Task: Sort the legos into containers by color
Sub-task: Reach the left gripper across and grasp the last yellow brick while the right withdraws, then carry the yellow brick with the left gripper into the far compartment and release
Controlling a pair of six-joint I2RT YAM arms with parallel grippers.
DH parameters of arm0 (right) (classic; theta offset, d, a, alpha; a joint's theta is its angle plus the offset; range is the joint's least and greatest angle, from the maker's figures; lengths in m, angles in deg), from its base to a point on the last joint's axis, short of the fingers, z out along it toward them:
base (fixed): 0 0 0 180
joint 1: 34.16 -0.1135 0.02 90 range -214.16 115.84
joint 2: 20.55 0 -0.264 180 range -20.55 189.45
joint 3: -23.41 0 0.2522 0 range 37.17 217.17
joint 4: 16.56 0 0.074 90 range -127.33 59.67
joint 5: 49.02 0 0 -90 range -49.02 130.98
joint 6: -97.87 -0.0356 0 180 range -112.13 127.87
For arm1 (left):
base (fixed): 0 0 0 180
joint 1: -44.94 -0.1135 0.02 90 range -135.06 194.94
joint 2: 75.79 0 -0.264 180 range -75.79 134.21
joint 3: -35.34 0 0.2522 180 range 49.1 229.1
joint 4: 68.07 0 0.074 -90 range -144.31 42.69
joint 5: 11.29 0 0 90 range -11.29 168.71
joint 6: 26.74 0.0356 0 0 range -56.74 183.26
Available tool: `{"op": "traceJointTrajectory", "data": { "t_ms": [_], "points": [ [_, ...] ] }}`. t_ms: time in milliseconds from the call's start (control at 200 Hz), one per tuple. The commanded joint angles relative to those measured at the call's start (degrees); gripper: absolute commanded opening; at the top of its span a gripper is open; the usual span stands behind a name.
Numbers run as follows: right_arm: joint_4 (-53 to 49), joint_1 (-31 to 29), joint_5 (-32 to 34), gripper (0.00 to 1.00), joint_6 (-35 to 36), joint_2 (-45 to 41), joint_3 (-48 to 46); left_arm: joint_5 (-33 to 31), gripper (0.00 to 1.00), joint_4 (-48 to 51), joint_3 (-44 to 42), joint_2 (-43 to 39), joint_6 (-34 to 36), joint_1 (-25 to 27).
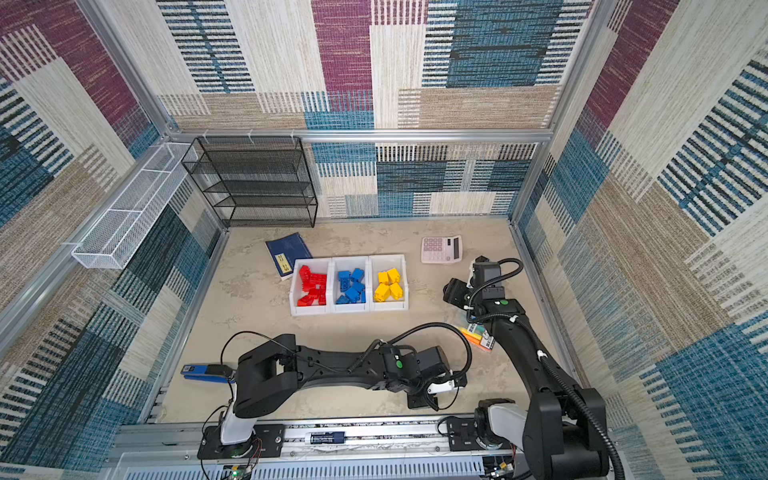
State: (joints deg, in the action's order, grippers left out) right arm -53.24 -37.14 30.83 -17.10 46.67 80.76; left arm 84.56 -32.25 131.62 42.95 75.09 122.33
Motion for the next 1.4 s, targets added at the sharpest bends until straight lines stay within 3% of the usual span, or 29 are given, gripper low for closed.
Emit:
{"op": "traceJointTrajectory", "data": {
  "t_ms": [0, 255, 356, 601, 826, 957, 1207, 1392],
  "points": [
    [0.41, 0.1, -0.28, 0.71, 0.71, -0.4, -0.33, 0.57, 0.5, 0.86, 0.58, 0.85, 2.16, 0.05],
    [0.58, 0.17, -0.28, 0.7, 0.58, -0.82, -0.59, -1.09, 0.33, 3.87, 2.94, 3.24, 2.04, 0.05],
    [0.53, 0.17, -0.05, 0.7, 0.62, -1.26, -0.93, -1.57, 0.22, 4.45, 3.31, 3.36, 1.43, 0.05],
    [0.15, 0.17, 0.19, 0.7, 0.51, -2.04, -1.12, -3.76, 0.21, 5.43, 2.73, -0.82, -0.92, -2.11],
    [-0.28, 0.17, 0.21, 0.7, 0.46, -2.57, -0.72, -3.33, 0.21, 3.5, 0.02, -11.23, -4.62, -14.0],
    [-0.2, 0.17, -0.04, 0.7, 0.24, -2.86, -0.9, -4.23, 0.23, 0.62, 0.71, -14.23, -2.82, -21.99],
    [-0.54, 0.12, -0.5, 0.69, -0.73, -4.65, -1.86, -5.93, 0.23, 5.08, 14.78, -4.35, -2.43, -33.53],
    [-1.72, 0.17, -0.39, 0.69, -0.7, -6.02, -2.46, -8.42, 0.23, 8.79, 24.37, 3.62, -2.4, -36.42]
  ]
}}
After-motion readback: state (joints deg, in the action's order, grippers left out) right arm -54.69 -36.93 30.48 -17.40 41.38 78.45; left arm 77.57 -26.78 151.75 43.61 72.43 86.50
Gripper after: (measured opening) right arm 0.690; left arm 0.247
